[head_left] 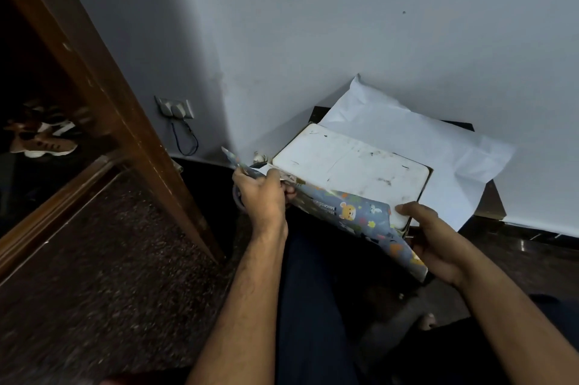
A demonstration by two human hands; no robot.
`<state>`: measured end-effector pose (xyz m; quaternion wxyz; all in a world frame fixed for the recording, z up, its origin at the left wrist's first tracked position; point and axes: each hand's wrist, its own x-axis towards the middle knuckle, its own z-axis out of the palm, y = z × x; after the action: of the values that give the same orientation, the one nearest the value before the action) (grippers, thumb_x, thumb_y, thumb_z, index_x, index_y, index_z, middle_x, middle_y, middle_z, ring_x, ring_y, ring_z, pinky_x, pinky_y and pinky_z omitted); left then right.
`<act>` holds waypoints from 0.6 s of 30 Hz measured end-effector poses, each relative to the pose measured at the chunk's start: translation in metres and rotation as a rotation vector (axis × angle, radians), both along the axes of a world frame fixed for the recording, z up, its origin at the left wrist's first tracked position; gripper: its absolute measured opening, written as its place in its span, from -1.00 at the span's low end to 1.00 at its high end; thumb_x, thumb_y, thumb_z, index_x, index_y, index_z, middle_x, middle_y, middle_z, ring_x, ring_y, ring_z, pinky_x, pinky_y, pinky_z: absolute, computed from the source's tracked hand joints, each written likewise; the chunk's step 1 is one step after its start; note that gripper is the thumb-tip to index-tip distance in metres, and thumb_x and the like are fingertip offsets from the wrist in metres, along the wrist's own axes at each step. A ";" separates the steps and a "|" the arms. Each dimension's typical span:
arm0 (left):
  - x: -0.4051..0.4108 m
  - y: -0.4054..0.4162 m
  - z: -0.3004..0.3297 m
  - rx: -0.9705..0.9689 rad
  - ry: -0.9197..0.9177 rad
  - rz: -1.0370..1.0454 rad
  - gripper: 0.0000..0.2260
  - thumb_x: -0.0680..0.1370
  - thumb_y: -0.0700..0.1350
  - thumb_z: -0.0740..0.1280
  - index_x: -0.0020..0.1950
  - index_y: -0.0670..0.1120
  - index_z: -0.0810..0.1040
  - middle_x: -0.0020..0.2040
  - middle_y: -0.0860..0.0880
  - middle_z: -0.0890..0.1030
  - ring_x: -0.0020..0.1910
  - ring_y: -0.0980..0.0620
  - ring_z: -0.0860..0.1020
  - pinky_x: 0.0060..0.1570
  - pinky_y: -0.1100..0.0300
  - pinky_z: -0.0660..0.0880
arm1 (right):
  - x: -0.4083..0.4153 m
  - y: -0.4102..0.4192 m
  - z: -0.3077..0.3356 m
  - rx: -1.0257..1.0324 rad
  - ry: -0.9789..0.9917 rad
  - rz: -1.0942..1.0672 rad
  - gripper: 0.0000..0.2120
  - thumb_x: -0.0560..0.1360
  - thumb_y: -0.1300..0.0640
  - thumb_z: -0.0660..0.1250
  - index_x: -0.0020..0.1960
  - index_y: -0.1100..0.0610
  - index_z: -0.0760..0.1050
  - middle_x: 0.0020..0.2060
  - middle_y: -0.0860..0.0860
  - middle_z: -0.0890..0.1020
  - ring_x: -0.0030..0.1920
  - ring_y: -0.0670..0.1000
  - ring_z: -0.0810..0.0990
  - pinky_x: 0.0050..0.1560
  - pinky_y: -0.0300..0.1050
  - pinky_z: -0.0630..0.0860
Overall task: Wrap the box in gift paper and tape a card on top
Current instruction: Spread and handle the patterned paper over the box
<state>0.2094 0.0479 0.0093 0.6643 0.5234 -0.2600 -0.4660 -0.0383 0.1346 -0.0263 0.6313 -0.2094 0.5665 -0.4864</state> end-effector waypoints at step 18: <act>-0.064 -0.018 0.016 -0.282 -0.015 -0.122 -0.29 0.53 -0.16 0.33 0.60 -0.01 0.04 -0.33 -0.08 0.67 -0.28 -0.07 0.61 0.13 -0.27 0.55 | -0.015 -0.007 0.011 -0.011 0.125 -0.171 -0.14 0.32 -0.17 0.60 0.46 0.14 0.33 0.25 0.28 0.55 -0.04 0.26 0.71 -0.13 0.17 0.66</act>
<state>0.1456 0.0299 0.0255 0.6996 0.4117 -0.3593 -0.4604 -0.0536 0.1276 -0.0156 0.5497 -0.1937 0.6178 -0.5279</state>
